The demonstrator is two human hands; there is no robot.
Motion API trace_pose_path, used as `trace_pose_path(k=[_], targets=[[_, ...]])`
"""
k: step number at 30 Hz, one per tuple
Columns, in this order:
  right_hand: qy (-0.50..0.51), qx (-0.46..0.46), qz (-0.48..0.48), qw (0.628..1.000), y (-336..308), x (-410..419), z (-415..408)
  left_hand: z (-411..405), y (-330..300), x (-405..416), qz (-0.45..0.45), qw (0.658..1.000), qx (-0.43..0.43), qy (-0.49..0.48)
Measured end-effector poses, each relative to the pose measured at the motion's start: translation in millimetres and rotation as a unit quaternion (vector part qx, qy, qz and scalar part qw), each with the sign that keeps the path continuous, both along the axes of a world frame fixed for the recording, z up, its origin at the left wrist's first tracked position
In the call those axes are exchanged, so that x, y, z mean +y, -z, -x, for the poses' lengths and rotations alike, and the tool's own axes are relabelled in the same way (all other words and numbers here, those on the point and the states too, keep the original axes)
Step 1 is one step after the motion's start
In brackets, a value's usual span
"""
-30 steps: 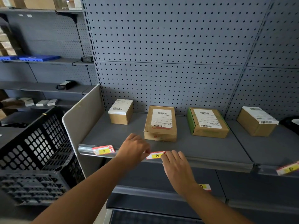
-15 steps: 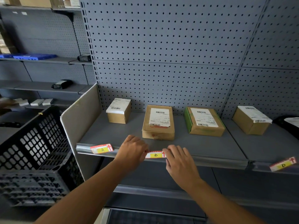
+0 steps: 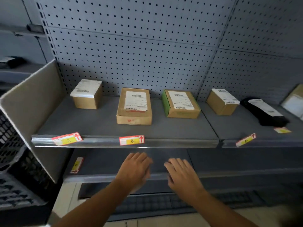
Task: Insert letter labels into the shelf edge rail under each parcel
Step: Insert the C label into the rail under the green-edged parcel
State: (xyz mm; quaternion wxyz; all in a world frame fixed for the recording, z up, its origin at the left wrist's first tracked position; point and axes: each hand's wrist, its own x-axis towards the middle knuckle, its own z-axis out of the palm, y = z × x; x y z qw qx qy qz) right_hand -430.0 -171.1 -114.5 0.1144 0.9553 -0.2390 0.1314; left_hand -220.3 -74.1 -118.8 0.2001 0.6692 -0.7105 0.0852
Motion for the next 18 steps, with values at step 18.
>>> trace_pose_path(k=[18], targets=[[0.055,0.023,-0.071,0.996,33,-132,130,124,24,-111,-0.133,0.986,0.048,-0.088]])
